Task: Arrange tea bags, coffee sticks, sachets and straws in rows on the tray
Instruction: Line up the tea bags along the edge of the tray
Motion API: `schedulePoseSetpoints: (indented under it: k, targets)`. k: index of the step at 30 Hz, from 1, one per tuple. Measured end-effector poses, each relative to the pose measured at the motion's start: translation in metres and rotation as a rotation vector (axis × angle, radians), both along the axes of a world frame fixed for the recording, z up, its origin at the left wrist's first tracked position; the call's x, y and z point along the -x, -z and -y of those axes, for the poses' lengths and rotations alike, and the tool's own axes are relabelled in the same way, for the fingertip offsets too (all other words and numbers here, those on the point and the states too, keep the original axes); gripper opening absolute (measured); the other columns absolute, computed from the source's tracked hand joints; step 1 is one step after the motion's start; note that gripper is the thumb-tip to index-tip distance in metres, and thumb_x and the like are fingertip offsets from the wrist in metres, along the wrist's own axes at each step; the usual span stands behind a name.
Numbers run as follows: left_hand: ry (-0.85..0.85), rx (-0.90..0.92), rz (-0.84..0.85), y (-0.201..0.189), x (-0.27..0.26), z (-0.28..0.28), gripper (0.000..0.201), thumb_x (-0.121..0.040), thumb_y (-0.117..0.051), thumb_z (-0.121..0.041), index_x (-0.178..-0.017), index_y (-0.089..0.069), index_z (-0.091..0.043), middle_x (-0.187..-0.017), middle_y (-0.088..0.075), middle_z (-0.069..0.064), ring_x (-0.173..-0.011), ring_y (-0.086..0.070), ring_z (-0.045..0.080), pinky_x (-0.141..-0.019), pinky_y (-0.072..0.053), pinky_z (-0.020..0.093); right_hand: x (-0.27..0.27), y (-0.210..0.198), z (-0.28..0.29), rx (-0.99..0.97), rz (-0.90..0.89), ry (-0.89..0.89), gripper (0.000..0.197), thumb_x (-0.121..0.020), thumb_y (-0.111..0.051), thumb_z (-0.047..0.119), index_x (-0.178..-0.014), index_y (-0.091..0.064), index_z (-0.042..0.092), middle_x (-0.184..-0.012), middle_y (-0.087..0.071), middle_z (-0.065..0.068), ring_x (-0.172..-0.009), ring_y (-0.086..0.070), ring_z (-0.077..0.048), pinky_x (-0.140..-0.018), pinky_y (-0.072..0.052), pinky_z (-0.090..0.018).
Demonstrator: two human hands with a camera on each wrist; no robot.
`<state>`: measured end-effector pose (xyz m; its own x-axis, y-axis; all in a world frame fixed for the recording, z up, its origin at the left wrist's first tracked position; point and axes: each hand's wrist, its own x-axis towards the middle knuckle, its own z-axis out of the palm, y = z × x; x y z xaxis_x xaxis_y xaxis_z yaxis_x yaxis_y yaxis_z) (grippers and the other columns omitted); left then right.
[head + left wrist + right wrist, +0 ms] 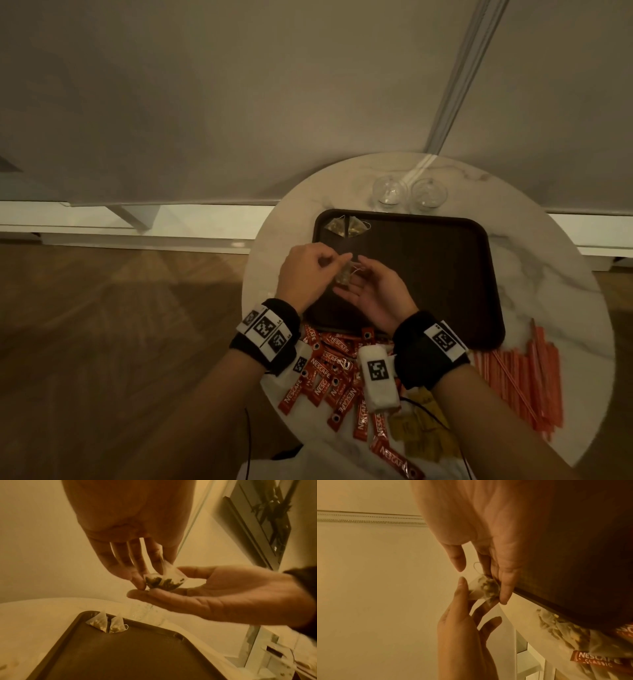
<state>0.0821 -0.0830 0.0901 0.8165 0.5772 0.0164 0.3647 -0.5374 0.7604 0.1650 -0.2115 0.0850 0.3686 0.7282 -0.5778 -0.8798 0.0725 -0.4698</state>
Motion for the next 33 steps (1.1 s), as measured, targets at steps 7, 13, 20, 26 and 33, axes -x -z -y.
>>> schedulePoseSetpoints:
  k: [7,13,20,26,33]
  targets:
    - [0.079,0.196,0.031,0.002,0.002,0.009,0.048,-0.096,-0.042,-0.053,-0.074,-0.070,-0.022,-0.088,-0.069,-0.011,-0.084,-0.064,0.004,-0.083,-0.053,0.035,0.001,0.000,0.006,0.001,-0.039,0.107,0.027,-0.098,-0.046,0.009,-0.118,-0.058,-0.004,-0.122,-0.065,-0.022,-0.114,-0.062,-0.030,-0.102,-0.047,-0.044]
    - [-0.148,0.272,0.088,0.016,0.008,0.007,0.011,-0.093,-0.061,-0.029,-0.092,-0.070,-0.023,-0.087,-0.069,-0.007,-0.082,-0.063,0.004,-0.072,-0.054,0.026,0.000,0.004,0.004,0.044,0.016,0.136,0.029,-0.100,-0.041,0.006,-0.125,-0.056,0.002,-0.115,-0.069,-0.017,-0.113,-0.062,-0.026,-0.101,-0.046,-0.040]
    - [-0.258,0.919,0.000,0.028,0.004,0.023,0.024,-0.090,-0.064,-0.039,-0.096,-0.070,-0.017,-0.089,-0.075,-0.001,-0.079,-0.071,0.011,-0.060,-0.058,0.025,-0.005,0.010,0.000,0.056,0.153,0.094,0.029,-0.101,-0.041,0.007,-0.125,-0.058,0.008,-0.120,-0.069,-0.010,-0.110,-0.066,-0.021,-0.086,-0.053,-0.030]
    - [-0.278,1.063,0.061,0.038,-0.006,0.024,0.018,-0.090,-0.066,-0.025,-0.102,-0.072,-0.013,-0.092,-0.076,0.002,-0.076,-0.070,0.010,-0.060,-0.056,0.023,-0.010,0.021,-0.004,0.105,0.212,0.049,0.028,-0.098,-0.048,0.007,-0.121,-0.062,0.007,-0.117,-0.070,-0.011,-0.110,-0.066,-0.022,-0.091,-0.053,-0.032]
    - [-0.275,0.811,-0.030,0.055,-0.016,-0.007,0.008,-0.092,-0.063,-0.024,-0.096,-0.068,-0.020,-0.084,-0.071,0.000,-0.062,-0.064,0.005,-0.052,-0.050,0.018,-0.028,0.047,-0.009,0.347,0.327,-0.074,0.017,-0.096,-0.055,0.018,-0.105,-0.068,0.012,-0.101,-0.072,-0.006,-0.094,-0.066,-0.017,-0.084,-0.050,-0.033]
